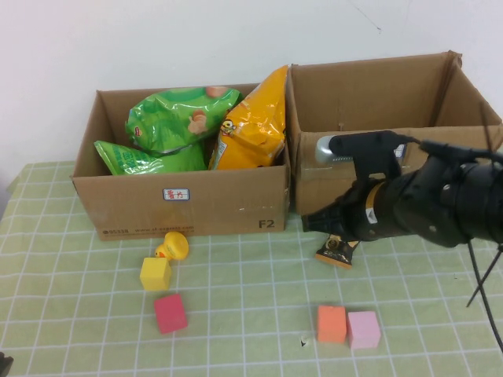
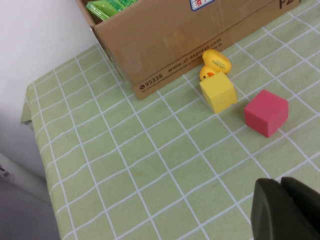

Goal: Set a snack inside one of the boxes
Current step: Pick up the biscuit

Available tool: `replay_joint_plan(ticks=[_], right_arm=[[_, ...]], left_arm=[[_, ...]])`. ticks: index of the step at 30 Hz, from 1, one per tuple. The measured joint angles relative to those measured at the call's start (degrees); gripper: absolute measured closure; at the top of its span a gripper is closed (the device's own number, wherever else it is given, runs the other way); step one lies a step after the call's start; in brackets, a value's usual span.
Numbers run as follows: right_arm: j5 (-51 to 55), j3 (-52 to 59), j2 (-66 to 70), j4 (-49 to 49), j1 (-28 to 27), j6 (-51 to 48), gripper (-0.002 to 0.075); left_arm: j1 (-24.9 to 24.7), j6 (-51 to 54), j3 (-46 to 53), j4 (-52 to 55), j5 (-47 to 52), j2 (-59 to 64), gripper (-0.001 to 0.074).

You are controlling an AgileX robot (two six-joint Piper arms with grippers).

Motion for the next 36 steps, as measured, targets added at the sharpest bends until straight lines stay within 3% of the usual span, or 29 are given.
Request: replay_joint_plan(ticks=[3, 5, 10, 13, 18, 25, 36], right_arm=[[-4.76, 0.12, 2.48, -0.66, -0.7, 4.22, 0.0711], [-5.76, 0.23, 3.77, -0.78, -1.08, 5.72, 0.0652], [-4.07, 0.23, 4.54, -1.01, -2.68, 6.46, 0.031], [-3.25, 0.23, 4.65, -1.13, -3.55, 6.5, 0.0186], [-3.29, -0.86, 7.03, -2.01, -4.07, 8.14, 0.0139], [1.43, -9.43, 14.13, -3.71, -4.07, 11.2, 0.0135], [3.62, -11.27, 18.29, -12.05, -4.07, 18.46, 0.0135]], left_arm=[[0.0, 0.0, 0.0, 0.0, 0.0, 0.0, 0.0736], [0.0, 0.0, 0.0, 0.0, 0.0, 0.0, 0.0736], [0.0, 0.0, 0.0, -0.1, 0.0, 0.0, 0.0736], [0.0, 0.0, 0.0, -0.19, 0.0, 0.0, 0.0736], [0.0, 0.0, 0.0, -0.19, 0.0, 0.0, 0.0737], [0.0, 0.0, 0.12, -0.19, 0.0, 0.0, 0.0737], [0.0, 0.0, 0.12, -0.19, 0.0, 0.0, 0.0737]])
